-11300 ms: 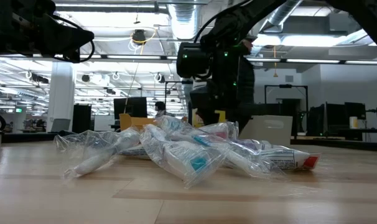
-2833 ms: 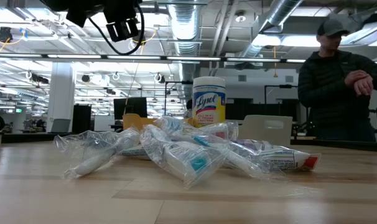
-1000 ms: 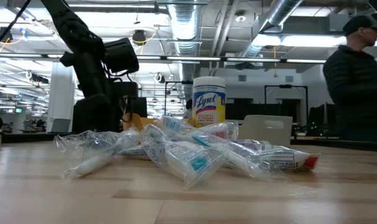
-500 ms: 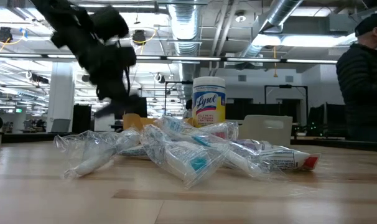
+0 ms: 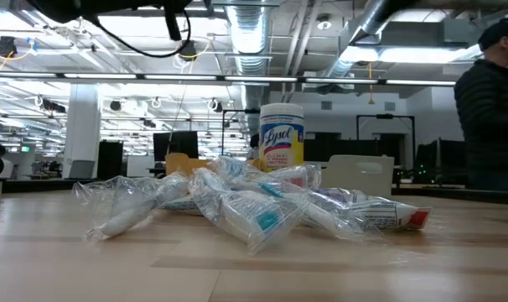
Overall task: Pick & Place Travel size toiletries
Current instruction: Put the blue shaving butter into the black bin
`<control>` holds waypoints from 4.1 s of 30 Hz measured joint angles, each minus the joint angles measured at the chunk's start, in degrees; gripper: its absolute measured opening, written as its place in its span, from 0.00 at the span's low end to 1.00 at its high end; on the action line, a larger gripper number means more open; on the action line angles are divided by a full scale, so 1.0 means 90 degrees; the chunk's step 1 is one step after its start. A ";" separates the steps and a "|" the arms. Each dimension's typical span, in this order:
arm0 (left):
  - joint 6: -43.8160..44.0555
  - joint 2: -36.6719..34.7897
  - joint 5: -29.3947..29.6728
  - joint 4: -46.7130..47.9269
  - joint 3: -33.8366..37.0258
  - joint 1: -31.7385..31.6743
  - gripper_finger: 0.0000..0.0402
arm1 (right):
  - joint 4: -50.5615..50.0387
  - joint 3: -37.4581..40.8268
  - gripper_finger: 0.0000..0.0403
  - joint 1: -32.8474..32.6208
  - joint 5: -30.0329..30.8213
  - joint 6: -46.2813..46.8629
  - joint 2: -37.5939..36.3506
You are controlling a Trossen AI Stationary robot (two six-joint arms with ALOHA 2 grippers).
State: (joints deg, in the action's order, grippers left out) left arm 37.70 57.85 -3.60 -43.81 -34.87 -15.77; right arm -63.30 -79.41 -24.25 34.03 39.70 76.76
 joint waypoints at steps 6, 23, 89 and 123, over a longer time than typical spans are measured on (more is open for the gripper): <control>0.1695 0.0838 0.0543 -0.1934 0.0000 0.0097 0.21 | 0.2168 -0.0814 0.72 0.1144 0.0061 -0.3804 0.0794; 0.3375 0.1639 0.2935 -0.3529 -0.0010 0.0974 0.21 | 0.4813 -0.2244 0.72 0.2025 0.0127 -0.7987 0.2469; -0.3303 0.1680 -0.0479 0.2576 -0.0022 0.0780 0.68 | -0.2961 -0.1123 0.00 -0.2108 -0.1837 0.4403 0.0474; -0.6405 0.3866 -0.0376 0.5913 -0.2531 -0.0328 0.68 | -0.2750 0.0424 0.08 -0.2874 -0.3946 0.5616 0.1089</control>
State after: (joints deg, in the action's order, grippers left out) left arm -19.95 92.64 -6.98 9.40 -57.65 -18.72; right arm -88.05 -75.59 -50.11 -1.48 90.25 86.56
